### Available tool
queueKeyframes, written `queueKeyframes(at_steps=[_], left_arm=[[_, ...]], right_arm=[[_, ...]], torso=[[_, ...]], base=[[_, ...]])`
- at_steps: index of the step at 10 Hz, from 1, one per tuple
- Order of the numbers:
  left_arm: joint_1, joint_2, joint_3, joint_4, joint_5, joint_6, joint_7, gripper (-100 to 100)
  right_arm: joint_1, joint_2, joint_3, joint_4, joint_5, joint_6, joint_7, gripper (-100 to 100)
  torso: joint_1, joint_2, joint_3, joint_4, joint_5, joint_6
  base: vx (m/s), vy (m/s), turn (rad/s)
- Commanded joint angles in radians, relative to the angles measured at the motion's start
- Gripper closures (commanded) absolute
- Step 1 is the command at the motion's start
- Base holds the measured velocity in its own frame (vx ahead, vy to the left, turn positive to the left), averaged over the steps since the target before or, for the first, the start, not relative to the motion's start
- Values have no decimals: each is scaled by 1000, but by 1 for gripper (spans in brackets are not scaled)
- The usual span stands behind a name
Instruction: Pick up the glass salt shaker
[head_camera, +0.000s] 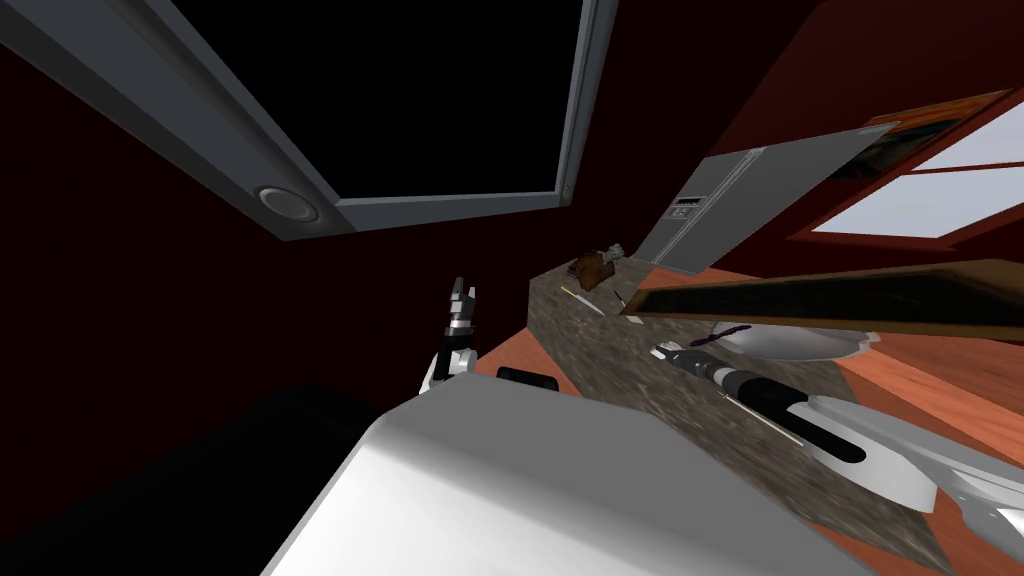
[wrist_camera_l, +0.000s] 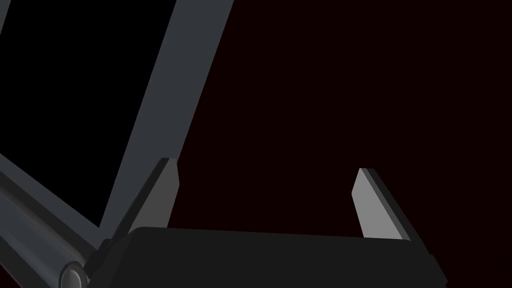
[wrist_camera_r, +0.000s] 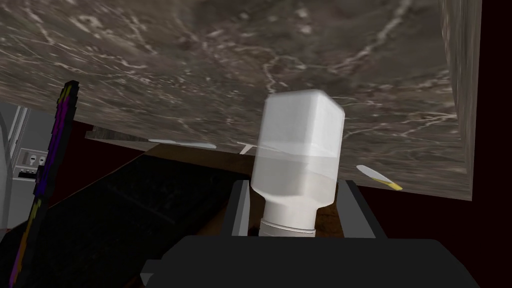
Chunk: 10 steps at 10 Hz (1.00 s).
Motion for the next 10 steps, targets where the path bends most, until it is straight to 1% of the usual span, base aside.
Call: queueKeyframes(at_steps=[1, 2, 3, 4, 5, 7, 8, 10], left_arm=[[0, 0, 0, 0, 0, 0, 0, 0], [0, 0, 0, 0, 0, 0, 0, 0], [0, 0, 0, 0, 0, 0, 0, 0], [0, 0, 0, 0, 0, 0, 0, 0], [0, 0, 0, 0, 0, 0, 0, 0], [0, 0, 0, 0, 0, 0, 0, 0], [0, 0, 0, 0, 0, 0, 0, 0], [0, 0, 0, 0, 0, 0, 0, 0]], right_arm=[[0, 0, 0, 0, 0, 0, 0, 100], [0, 0, 0, 0, 0, 0, 0, 100], [0, 0, 0, 0, 0, 1, 0, 0], [14, -8, -5, -31, 3, 2, 4, 100], [20, -13, -6, -50, 7, 0, 8, 100], [33, -23, -8, -88, 13, -5, 14, 100], [45, -34, -10, -125, 20, -9, 21, 100], [57, -44, -12, -163, 27, -13, 27, 100]], torso=[[0, 0, 0, 0, 0, 0], [0, 0, 0, 0, 0, 0], [0, 0, 0, 0, 0, 0], [0, -1, 0, 0, 0, 0], [-1, -2, -1, -1, 0, 4], [0, -6, -4, -1, 0, 1], [1, -7, -4, -1, 0, 0], [-1, -7, -4, -2, 0, 0]], base=[[0, 0, 0], [0, 0, 0], [0, 0, 0], [62, -13, -344], [109, -7, -328], [113, 14, -197], [117, -12, -324], [106, -1, -250]])
